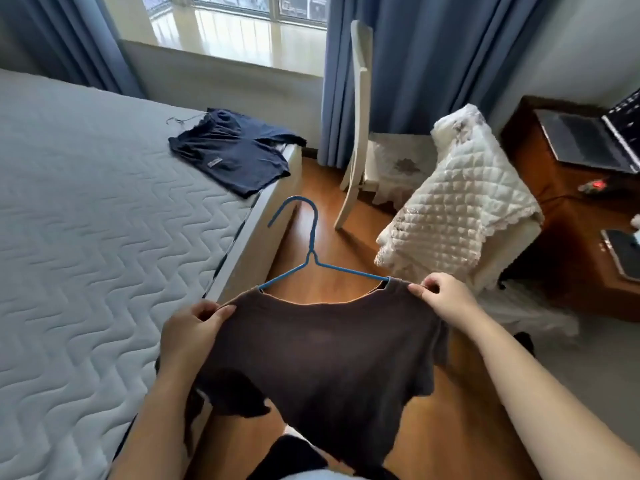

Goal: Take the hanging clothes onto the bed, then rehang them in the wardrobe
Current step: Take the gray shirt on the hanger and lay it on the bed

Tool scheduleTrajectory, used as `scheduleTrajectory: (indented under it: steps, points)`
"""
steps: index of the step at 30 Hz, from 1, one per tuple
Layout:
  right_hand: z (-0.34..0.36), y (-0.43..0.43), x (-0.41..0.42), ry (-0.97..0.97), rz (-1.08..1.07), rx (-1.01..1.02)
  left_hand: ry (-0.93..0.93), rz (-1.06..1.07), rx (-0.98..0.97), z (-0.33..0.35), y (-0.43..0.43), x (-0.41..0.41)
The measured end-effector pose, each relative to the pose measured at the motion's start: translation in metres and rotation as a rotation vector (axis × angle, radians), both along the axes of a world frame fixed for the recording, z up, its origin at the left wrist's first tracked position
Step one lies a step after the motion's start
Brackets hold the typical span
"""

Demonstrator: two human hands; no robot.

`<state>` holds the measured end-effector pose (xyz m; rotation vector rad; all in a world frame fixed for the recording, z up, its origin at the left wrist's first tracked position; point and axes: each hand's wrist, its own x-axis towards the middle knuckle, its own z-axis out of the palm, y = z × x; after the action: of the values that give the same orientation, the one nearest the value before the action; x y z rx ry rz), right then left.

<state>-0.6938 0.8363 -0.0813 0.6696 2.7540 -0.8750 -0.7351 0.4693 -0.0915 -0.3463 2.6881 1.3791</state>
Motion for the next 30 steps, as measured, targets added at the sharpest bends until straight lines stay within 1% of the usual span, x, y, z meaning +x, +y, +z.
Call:
scheduleTrajectory:
  steps: [4, 7, 9, 12, 19, 21, 24, 27, 30]
  points:
    - [-0.015, -0.007, -0.079, -0.020, 0.091, -0.034, -0.016, 0.099, -0.034, -0.002, -0.007, -0.047]
    - [-0.025, -0.005, -0.138, -0.049, 0.189, -0.059, -0.072, 0.164, -0.030, -0.011, -0.005, -0.077]
    - [-0.030, -0.001, -0.184, -0.059, 0.264, -0.072, -0.106, 0.239, -0.025, -0.015, 0.001, -0.099]
    - [-0.035, 0.005, -0.263, -0.053, 0.364, -0.056, -0.110, 0.334, -0.037, -0.018, 0.014, -0.134]
    - [-0.010, -0.001, -0.434, -0.042, 0.687, -0.054, -0.084, 0.647, -0.105, -0.004, 0.056, -0.189]
    - [-0.004, -0.014, -0.475, -0.053, 0.765, -0.075, -0.074, 0.735, -0.094, 0.003, 0.066, -0.200]
    - [-0.005, -0.047, -0.522, -0.052, 0.865, -0.127, -0.073, 0.851, -0.129, 0.012, 0.072, -0.214]
    - [-0.016, -0.088, -0.552, -0.060, 0.946, -0.169, -0.069, 0.970, -0.145, 0.014, 0.060, -0.223]
    - [-0.028, -0.128, -0.580, -0.090, 1.020, -0.160, -0.087, 1.063, -0.152, 0.005, 0.037, -0.233]
